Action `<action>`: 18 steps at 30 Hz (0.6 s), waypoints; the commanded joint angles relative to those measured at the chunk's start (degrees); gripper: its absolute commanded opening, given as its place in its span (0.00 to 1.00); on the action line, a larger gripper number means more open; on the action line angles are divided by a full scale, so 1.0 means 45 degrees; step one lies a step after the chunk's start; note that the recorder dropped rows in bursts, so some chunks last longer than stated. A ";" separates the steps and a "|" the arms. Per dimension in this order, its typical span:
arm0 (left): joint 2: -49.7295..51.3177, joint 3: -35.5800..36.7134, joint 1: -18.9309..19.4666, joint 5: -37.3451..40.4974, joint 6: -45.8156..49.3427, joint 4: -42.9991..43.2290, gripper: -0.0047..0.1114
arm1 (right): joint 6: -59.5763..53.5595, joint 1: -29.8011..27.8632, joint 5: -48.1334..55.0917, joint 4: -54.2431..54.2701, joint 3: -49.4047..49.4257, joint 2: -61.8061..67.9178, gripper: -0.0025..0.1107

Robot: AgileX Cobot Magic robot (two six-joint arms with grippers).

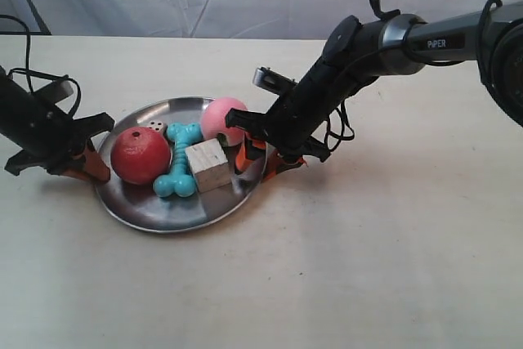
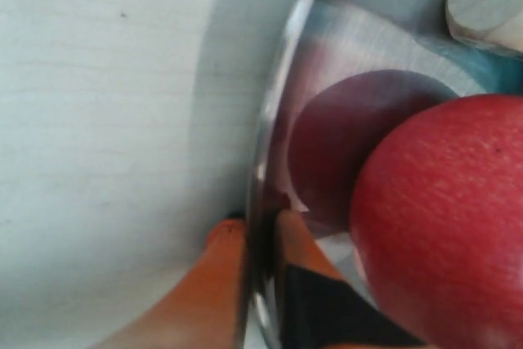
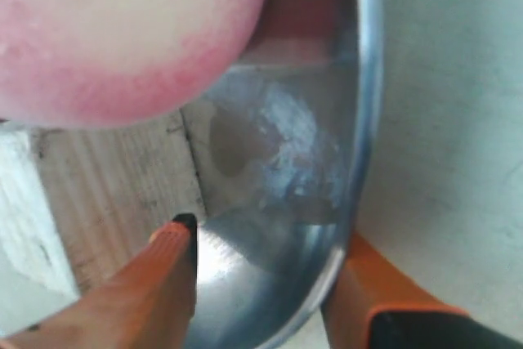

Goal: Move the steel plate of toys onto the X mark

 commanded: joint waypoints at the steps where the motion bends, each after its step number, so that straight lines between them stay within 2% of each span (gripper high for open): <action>1: -0.0484 0.0119 0.0226 0.0668 0.0409 0.0410 0.15 | -0.0070 0.0141 -0.0131 -0.0052 -0.0034 0.0059 0.42; 5: -0.0864 0.0119 0.0693 0.0635 0.0377 0.0294 0.26 | -0.0070 0.0141 -0.0131 -0.0052 -0.0034 0.0059 0.42; 8: -0.0879 0.0119 0.0834 0.0683 0.0359 0.0177 0.31 | -0.0070 0.0141 -0.0137 -0.0142 -0.0034 0.0059 0.42; 18: -0.1034 0.0119 0.0939 0.0794 0.0118 0.0404 0.28 | -0.0036 -0.0319 0.0247 -0.0906 -0.0034 -0.0322 0.42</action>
